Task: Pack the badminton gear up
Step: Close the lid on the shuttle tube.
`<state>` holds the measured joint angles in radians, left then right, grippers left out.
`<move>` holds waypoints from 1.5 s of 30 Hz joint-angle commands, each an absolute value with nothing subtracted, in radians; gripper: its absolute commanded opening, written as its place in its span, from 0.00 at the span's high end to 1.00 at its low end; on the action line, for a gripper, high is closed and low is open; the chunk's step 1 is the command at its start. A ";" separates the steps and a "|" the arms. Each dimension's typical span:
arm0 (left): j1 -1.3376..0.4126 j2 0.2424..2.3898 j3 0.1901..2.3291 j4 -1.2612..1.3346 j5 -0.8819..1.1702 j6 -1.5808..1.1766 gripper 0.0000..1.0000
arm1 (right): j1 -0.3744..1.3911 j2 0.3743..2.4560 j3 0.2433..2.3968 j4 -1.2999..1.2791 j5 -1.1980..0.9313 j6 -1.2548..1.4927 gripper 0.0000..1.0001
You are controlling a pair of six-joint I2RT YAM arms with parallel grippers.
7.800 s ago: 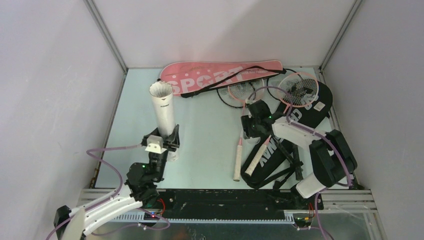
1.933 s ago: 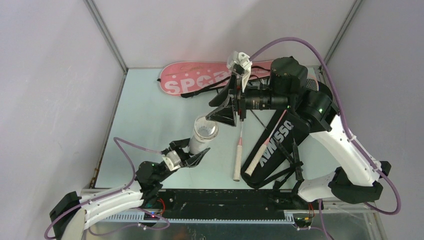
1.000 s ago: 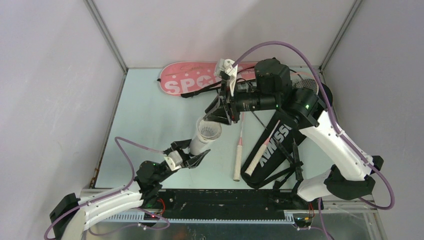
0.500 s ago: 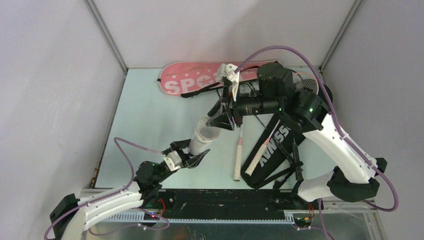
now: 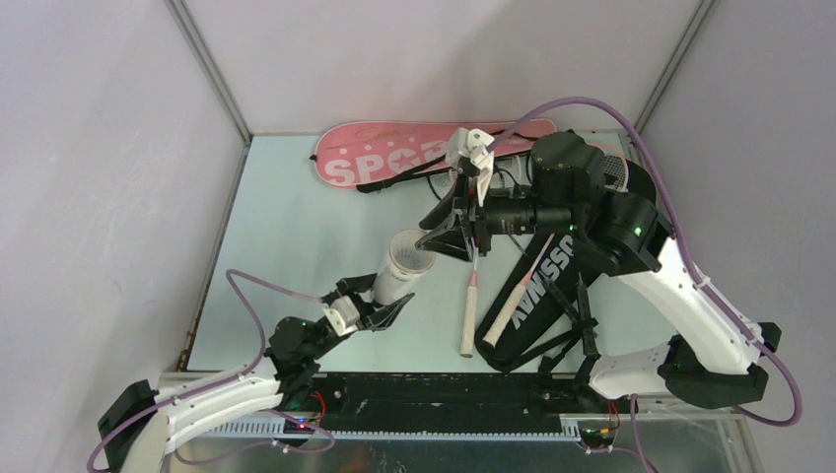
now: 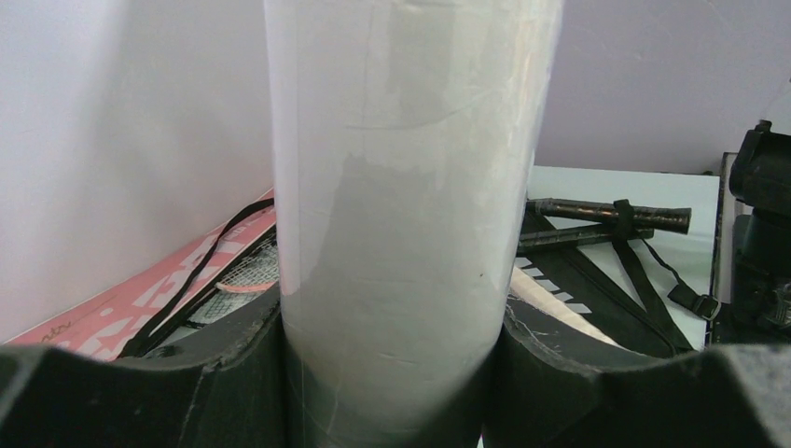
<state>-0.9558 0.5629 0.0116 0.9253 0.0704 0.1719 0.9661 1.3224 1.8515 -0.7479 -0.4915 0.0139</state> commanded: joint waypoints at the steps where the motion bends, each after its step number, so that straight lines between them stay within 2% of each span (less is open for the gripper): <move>1: -0.955 0.568 -0.009 1.011 0.044 0.158 0.89 | 0.992 1.285 1.835 -0.720 -0.473 0.003 0.64; 12: -0.954 0.570 -0.008 1.002 0.021 0.152 0.89 | 1.043 1.394 1.875 -0.844 -0.404 0.010 0.76; 17: -0.954 0.541 -0.017 1.007 0.028 0.153 0.89 | 1.047 1.416 1.855 -0.849 -0.380 0.030 0.77; 31: -0.954 0.553 -0.017 1.012 0.035 0.158 0.89 | 1.047 1.375 1.976 -0.846 -0.510 0.007 0.65; 34: -0.954 0.549 -0.018 1.011 0.040 0.155 0.89 | 1.048 1.353 1.972 -0.813 -0.450 0.006 0.62; 39: -0.954 0.542 -0.016 0.997 0.047 0.155 0.89 | 1.046 1.333 1.963 -0.802 -0.350 -0.036 0.49; 45: -0.954 0.547 -0.012 0.996 0.055 0.155 0.89 | 1.047 1.308 1.945 -0.765 -0.340 -0.042 0.46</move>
